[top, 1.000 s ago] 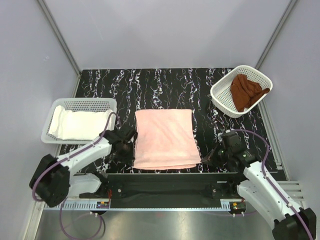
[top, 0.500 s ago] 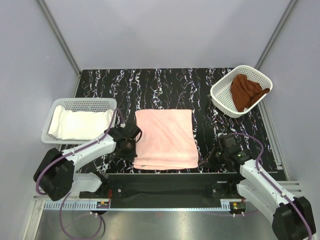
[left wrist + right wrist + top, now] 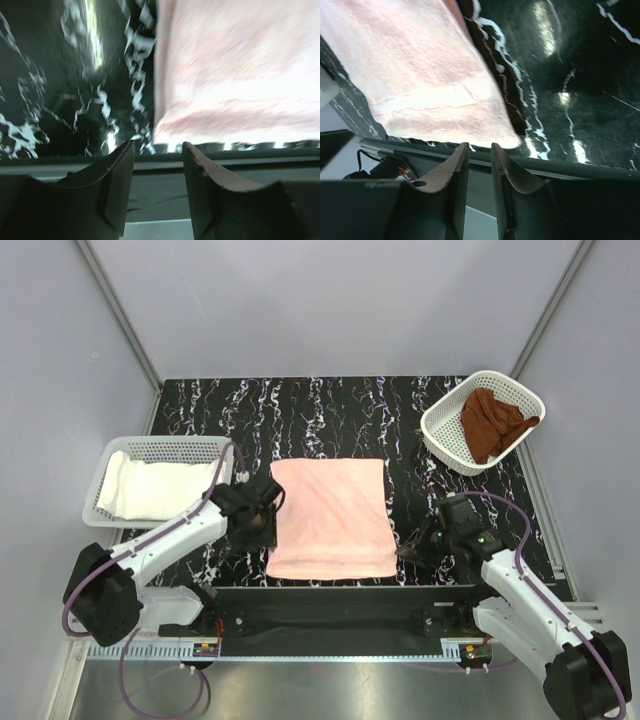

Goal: Fold and stack the towels
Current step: Fold the towel

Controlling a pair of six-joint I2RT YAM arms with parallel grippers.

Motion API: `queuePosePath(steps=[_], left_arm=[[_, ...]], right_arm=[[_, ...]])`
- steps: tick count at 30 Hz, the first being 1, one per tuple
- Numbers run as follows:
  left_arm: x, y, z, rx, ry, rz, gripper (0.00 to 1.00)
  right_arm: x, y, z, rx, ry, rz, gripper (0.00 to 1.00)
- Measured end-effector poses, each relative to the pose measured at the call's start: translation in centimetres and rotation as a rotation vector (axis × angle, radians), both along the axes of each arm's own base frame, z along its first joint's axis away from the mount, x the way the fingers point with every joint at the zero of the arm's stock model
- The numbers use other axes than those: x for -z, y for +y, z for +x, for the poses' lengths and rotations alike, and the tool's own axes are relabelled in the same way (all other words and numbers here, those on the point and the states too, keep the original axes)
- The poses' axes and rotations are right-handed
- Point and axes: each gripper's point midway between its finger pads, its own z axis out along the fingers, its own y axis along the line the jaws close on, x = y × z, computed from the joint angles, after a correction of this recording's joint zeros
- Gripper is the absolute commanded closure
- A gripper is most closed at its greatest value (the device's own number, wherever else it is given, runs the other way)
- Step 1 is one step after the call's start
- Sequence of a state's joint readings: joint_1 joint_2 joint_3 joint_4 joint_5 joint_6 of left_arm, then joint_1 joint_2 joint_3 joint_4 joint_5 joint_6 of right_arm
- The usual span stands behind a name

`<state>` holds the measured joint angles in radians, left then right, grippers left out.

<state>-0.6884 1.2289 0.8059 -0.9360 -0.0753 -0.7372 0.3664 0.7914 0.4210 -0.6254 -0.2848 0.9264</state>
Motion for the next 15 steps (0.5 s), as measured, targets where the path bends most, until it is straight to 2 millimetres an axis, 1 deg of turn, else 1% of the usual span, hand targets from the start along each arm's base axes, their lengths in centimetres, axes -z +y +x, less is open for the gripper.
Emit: queuePosePath(steps=[2,4,6,7,9,11,13,15], left_arm=[[-2.2,-0.9,2.7,-0.005,-0.069,-0.026,0.52],[-4.0,-1.7,6.4,-0.019,-0.133,-0.058,0.52],[-5.0,-1.8,10.5,-0.041,-0.186,-0.073,0.52],[-5.1,-2.0,12.1,-0.038,-0.197,-0.071,0.52],[-4.9,-1.4,15.6,-0.058,-0.21,-0.053,0.54],[-3.9,-1.1,18.1,-0.057,-0.202,-0.033,0.54],[-2.4,-1.0,20.2,-0.042,-0.187,-0.017,0.55],[-0.8,-0.9,21.2,-0.023,-0.155,-0.002,0.57]], right_arm=[[-0.8,0.3,0.9,-0.007,-0.014,0.002,0.7],[-1.0,0.7,1.8,-0.016,-0.019,0.002,0.71],[-0.8,1.3,2.7,-0.034,-0.011,-0.001,0.73],[-0.5,1.6,3.0,-0.047,0.0,-0.005,0.73],[0.4,2.3,3.5,-0.073,0.026,-0.018,0.74],[1.2,2.8,3.7,-0.094,0.037,-0.025,0.74],[1.7,3.1,3.8,-0.107,0.043,-0.032,0.74],[2.3,3.1,4.1,-0.109,0.043,-0.044,0.74]])
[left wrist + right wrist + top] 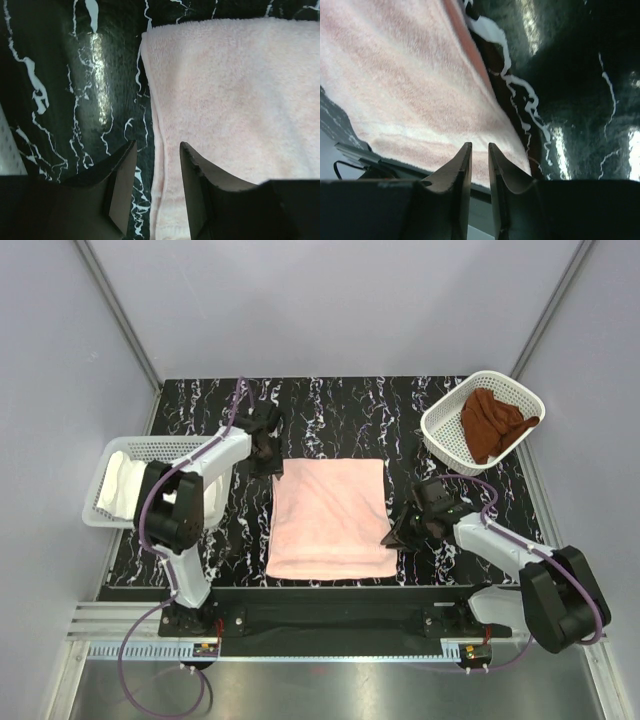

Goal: Fold and stack the towels
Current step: Fold the towel

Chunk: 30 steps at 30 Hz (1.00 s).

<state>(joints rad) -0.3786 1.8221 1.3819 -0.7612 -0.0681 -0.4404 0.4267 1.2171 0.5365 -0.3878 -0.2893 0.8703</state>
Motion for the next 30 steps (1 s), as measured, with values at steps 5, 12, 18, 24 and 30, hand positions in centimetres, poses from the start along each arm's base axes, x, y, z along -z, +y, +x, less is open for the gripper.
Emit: queuePosePath(steps=[5,12,18,24,30], left_arm=[[3.5,0.0,0.2,0.036,0.083,0.033,0.58],[5.4,0.0,0.0,0.061,0.122,0.043,0.88],[5.3,0.1,1.5,0.056,0.112,0.051,1.0],[4.8,1.0,1.8,0.06,0.116,0.067,0.59],[2.9,0.6,2.7,0.093,0.095,0.057,0.55]], right_arm=[[2.1,-0.2,0.7,0.002,0.023,-0.042,0.75],[2.3,0.1,1.2,0.007,-0.008,-0.03,0.76],[2.3,-0.6,1.3,0.035,-0.044,-0.05,0.76],[2.0,-1.3,1.6,0.049,-0.072,-0.086,0.68],[-2.0,-1.2,5.7,0.0,-0.16,-0.177,0.6]])
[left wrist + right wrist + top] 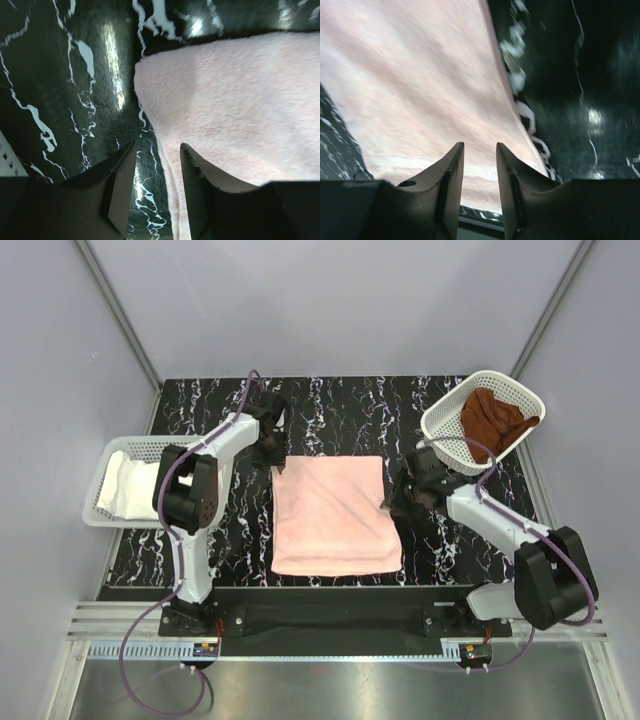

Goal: Fold and stack the towels
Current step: Fold the towel

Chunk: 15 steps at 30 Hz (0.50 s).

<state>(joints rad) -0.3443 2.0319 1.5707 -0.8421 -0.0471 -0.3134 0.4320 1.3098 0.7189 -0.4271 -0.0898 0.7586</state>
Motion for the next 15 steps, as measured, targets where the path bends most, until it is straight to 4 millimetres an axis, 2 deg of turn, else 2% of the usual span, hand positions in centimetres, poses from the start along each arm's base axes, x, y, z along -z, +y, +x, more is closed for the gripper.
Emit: queuePosePath(steps=[4,7,10,15], left_arm=[[-1.5,-1.1,1.3,0.028,-0.042,-0.047,0.56],[-1.5,-1.4,1.8,0.038,-0.048,-0.054,0.57],[-0.6,-1.4,2.1,0.04,-0.032,-0.047,0.59],[1.7,-1.3,2.0,0.042,0.015,-0.03,0.6]], right_arm=[[-3.8,1.8,6.0,-0.051,-0.116,-0.026,0.58],[-4.5,2.9,9.8,-0.114,-0.164,-0.064,0.6],[-3.5,3.0,13.6,-0.167,-0.182,-0.125,0.63],[0.4,1.5,17.3,-0.217,-0.134,-0.198,0.65]])
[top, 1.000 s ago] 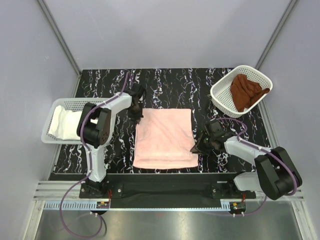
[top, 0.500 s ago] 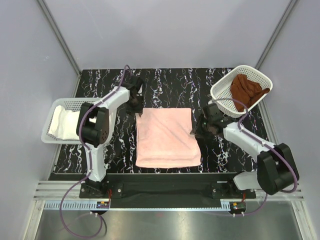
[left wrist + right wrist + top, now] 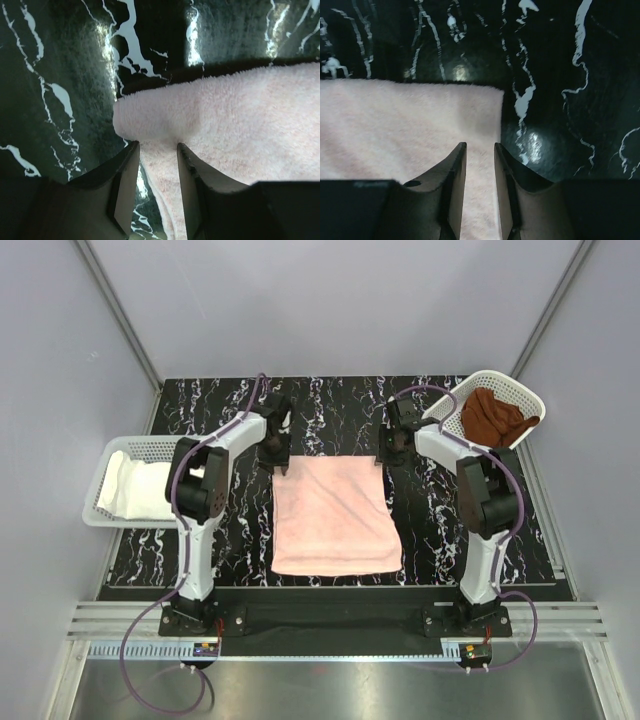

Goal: Fold and stack the towels
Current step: Fold the towel

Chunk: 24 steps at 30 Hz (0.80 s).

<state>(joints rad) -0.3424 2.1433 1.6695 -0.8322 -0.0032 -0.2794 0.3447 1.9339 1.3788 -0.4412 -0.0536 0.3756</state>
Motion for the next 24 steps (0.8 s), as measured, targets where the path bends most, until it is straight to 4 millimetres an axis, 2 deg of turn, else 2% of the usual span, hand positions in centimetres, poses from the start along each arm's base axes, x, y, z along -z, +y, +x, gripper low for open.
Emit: queuePosePath(steps=[4,8,11,18,21,23,24], left_arm=[[0.4,0.0,0.7,-0.001,0.001,0.011,0.61],[0.3,-0.1,2.4,-0.008,-0.034,0.023,0.61],[0.5,0.0,3.0,-0.013,-0.043,0.04,0.61],[0.5,0.5,4.5,-0.017,-0.075,0.083,0.61],[0.4,0.6,5.0,-0.019,-0.085,0.099,0.61],[0.4,0.6,5.1,-0.018,-0.089,0.105,0.6],[0.3,0.6,5.1,-0.018,-0.089,0.106,0.6]], right_arm=[[2.4,-1.2,1.3,-0.023,0.027,-0.055,0.69],[3.6,-1.7,2.8,-0.044,0.031,-0.106,0.76],[3.6,-2.2,4.1,-0.041,0.007,-0.145,0.81],[3.6,-3.3,4.6,-0.029,-0.015,-0.202,0.85],[3.5,-3.5,4.9,-0.027,-0.023,-0.218,0.85],[3.5,-3.6,5.2,-0.026,-0.027,-0.226,0.79],[3.4,-3.6,5.5,-0.025,-0.032,-0.232,0.79]])
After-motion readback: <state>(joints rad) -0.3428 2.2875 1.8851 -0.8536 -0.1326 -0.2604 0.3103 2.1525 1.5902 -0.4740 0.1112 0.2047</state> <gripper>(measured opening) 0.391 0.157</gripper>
